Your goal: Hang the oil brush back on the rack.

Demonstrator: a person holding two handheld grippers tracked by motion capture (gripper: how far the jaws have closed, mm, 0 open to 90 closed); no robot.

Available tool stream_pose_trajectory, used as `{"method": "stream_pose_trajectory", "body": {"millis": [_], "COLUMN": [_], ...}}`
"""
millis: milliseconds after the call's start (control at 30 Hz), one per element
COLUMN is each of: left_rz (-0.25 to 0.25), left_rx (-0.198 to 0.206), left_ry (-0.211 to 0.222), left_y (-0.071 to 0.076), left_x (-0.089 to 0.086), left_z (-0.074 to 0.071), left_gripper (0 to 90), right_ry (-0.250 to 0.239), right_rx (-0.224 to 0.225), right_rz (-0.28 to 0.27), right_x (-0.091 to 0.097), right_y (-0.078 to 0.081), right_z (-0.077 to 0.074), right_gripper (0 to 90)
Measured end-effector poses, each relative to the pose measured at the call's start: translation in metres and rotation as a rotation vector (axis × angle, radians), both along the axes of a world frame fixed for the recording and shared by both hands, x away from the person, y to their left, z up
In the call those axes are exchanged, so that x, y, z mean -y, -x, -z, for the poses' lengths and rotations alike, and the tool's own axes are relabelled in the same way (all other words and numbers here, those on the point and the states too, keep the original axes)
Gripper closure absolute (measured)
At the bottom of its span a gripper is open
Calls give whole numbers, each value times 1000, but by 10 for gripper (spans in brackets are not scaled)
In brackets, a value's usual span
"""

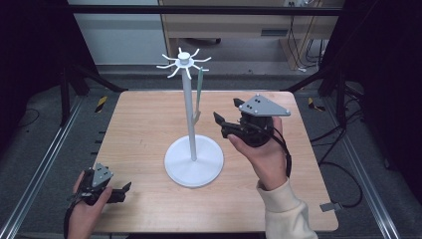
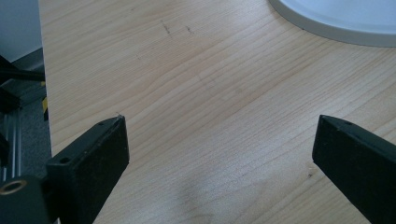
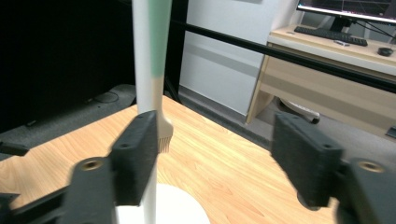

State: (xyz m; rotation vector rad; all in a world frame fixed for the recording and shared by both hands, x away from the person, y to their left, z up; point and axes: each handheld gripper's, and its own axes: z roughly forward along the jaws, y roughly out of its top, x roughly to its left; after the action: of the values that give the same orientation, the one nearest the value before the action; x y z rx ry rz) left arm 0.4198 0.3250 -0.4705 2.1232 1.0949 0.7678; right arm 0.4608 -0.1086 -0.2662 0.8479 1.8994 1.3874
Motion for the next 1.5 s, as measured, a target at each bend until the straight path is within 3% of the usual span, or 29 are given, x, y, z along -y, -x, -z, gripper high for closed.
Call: {"method": "stream_pose_trajectory", "body": {"millis": [300,567,733,1100,1500], "left_rz": [3,4,2,4,2], "left_rx": [-1,2,4,5,5], "left_ry": [3,0,0,2,3], "left_y": [0,0,-1,0,0], "left_x": [0,0,0,0,0], "left_z": [0,-1,-1,-1,-1], "left_gripper": [33,33,33,33,33], "right_ry": [66,37,41,94,119], "right_rx": [29,26,12,-37,-137], "right_rz": [48,71,130,253,291], "right_x": [3,23,41,74,95], "right_y": [-3,-6,-10,-25,-45], "right_z": [7,10,15,40,87], "right_gripper": [113,90,94,113,123]}}
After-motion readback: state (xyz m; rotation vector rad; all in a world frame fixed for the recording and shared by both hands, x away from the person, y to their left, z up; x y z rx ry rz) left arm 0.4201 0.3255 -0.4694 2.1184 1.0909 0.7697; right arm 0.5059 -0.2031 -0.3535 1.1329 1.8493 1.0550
